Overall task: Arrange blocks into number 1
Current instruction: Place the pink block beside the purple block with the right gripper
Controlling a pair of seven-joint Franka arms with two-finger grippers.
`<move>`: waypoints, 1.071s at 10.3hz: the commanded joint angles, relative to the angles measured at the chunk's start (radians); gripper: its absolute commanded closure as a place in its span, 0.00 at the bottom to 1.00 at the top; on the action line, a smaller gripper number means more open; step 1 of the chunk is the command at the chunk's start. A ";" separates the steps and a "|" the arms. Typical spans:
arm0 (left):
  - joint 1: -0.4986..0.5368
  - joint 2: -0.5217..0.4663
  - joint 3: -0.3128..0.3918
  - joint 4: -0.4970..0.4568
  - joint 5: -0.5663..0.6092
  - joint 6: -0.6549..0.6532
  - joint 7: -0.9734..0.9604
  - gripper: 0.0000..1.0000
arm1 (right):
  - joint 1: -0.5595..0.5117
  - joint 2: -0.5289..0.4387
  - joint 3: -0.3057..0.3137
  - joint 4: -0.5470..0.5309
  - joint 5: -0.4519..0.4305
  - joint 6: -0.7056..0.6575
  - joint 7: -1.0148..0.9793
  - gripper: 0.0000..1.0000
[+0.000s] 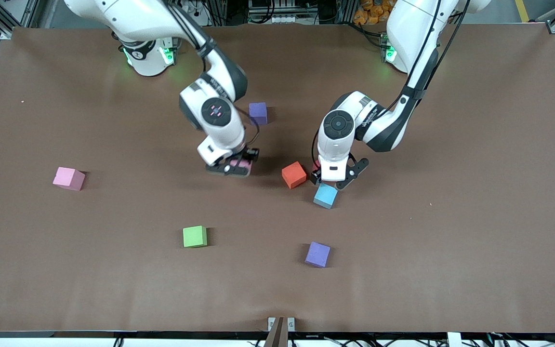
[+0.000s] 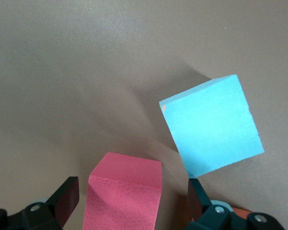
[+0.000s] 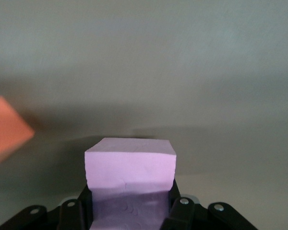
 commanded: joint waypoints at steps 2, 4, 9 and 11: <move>-0.002 0.006 0.000 0.005 0.031 0.007 -0.026 0.00 | 0.035 -0.053 0.066 -0.130 -0.056 0.086 0.117 1.00; -0.002 0.006 0.000 0.005 0.029 0.007 -0.026 0.00 | 0.047 -0.062 0.096 -0.170 -0.160 0.084 0.214 1.00; -0.002 0.008 0.000 0.005 0.031 0.007 -0.026 0.00 | 0.043 -0.097 0.147 -0.245 -0.162 0.122 0.235 1.00; -0.002 0.008 0.000 0.007 0.031 0.007 -0.026 0.00 | 0.043 -0.093 0.149 -0.264 -0.165 0.156 0.237 1.00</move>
